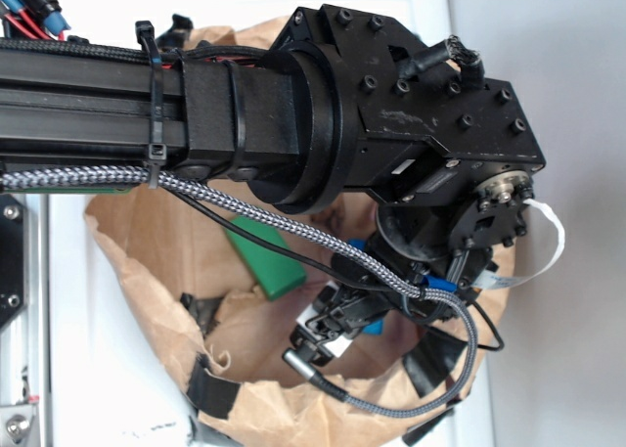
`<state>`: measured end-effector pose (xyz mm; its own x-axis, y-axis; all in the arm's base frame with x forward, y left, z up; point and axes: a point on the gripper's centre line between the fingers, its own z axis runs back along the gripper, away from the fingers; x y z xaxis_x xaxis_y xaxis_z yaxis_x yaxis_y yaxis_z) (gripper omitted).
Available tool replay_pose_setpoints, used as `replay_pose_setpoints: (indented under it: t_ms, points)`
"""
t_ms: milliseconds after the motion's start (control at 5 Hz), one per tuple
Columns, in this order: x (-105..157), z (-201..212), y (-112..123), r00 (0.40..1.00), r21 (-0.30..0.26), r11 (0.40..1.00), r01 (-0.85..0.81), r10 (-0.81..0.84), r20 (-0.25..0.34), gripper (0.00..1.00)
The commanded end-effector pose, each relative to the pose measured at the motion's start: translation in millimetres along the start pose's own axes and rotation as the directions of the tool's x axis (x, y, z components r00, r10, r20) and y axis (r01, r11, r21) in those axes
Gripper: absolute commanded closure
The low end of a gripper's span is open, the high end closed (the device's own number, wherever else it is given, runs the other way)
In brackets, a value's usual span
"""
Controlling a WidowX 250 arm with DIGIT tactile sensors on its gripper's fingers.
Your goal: Grab the blue block.
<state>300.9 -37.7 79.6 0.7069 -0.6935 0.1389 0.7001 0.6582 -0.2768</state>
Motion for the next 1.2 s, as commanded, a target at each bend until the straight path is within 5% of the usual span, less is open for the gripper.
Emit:
replay_pose_setpoints:
  t_ms: [0,400,1000]
  points:
    - [8.2,0.0,8.8,0.983,0.173,0.975,0.138,-0.157,0.097,0.0]
    - [13.9,-11.0,13.6,0.946,0.245,0.923,0.296,-0.319,0.062,0.0]
    - [7.2,-63.9,14.3,0.924,0.221,0.897,0.383,-0.366,-0.116,0.0]
